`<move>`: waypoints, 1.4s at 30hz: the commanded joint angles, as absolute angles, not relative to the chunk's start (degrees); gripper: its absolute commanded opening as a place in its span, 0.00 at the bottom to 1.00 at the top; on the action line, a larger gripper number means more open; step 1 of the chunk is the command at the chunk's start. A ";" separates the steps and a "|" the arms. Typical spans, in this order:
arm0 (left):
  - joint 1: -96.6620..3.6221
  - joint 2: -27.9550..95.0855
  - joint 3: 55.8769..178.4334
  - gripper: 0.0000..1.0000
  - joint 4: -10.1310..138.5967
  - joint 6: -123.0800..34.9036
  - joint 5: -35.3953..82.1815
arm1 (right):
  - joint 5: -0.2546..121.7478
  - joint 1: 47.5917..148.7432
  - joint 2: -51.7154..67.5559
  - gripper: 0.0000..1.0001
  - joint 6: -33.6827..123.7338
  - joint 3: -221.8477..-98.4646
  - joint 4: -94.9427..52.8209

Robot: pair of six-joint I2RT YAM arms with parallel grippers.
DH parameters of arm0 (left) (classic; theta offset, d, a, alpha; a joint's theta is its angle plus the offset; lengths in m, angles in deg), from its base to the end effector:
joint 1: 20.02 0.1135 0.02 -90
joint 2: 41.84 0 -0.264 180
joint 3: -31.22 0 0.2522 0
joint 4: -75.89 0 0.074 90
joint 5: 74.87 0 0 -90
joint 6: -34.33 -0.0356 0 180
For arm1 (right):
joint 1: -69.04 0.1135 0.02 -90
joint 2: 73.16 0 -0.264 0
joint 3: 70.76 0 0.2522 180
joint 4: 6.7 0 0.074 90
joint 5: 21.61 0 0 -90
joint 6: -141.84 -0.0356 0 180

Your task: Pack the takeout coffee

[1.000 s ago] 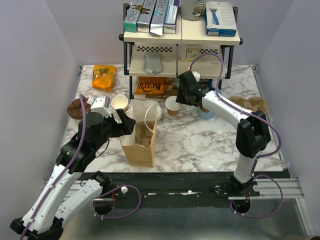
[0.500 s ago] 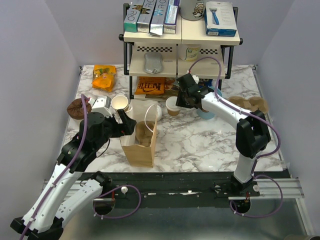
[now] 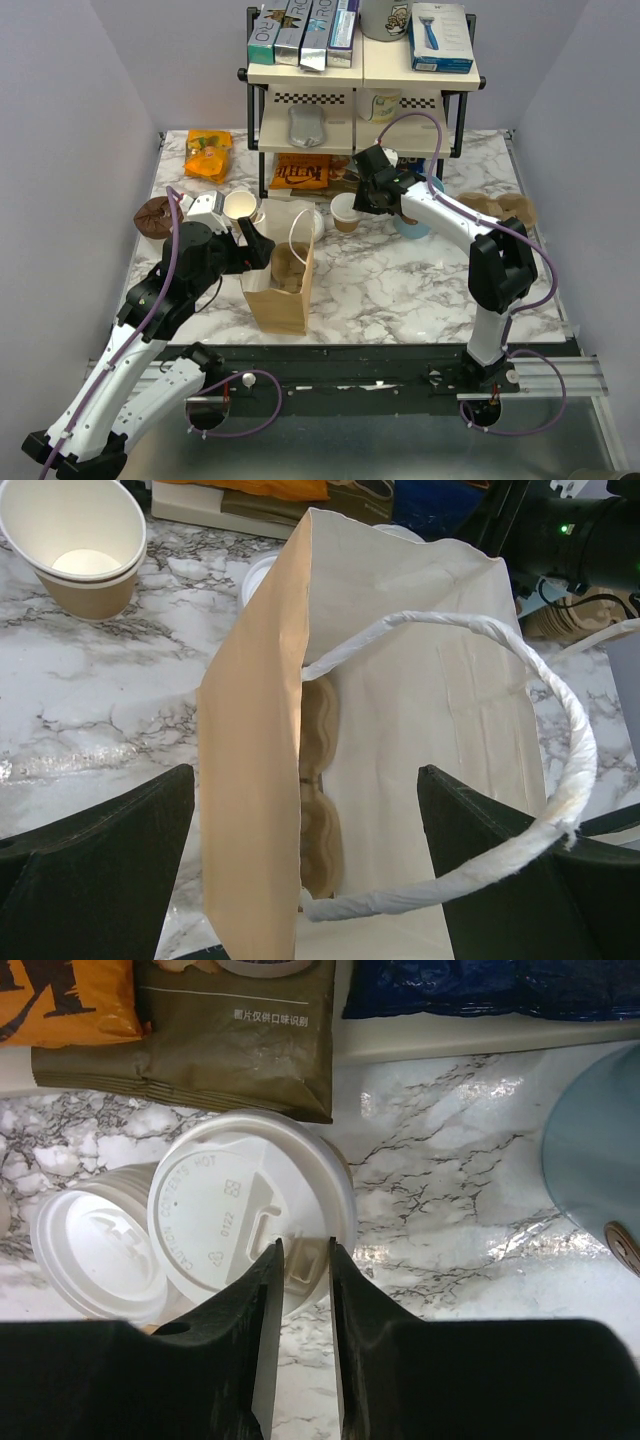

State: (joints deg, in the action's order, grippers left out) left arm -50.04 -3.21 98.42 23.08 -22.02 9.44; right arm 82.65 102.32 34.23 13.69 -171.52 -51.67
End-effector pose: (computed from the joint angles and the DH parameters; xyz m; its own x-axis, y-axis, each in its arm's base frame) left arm 0.1187 -0.0645 0.3540 -0.5284 -0.3315 -0.7816 0.1523 0.8687 -0.4714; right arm 0.3533 0.2214 0.2513 -0.7647 0.2142 -0.6077 0.0871 0.9688 0.2319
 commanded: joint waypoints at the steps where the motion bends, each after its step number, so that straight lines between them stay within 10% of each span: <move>1: -50.08 -3.08 98.07 0.99 23.90 -21.92 9.95 | 84.47 101.74 36.35 0.27 13.52 -172.41 -54.48; 11: -50.08 -3.17 97.98 0.99 23.63 -21.92 9.86 | 85.43 101.21 38.80 0.17 15.89 -174.60 -57.20; 14: -50.08 -3.08 98.07 0.99 23.81 -21.74 9.86 | 86.14 101.21 40.04 0.01 17.29 -176.80 -58.61; 42: -49.99 -3.08 98.25 0.99 23.72 -21.92 9.95 | 83.60 101.30 26.78 0.01 27.84 -161.87 -42.79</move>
State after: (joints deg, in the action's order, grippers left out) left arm -50.04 -2.88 98.42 23.08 -22.02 9.42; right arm 84.16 101.60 29.84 26.50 -164.68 -44.23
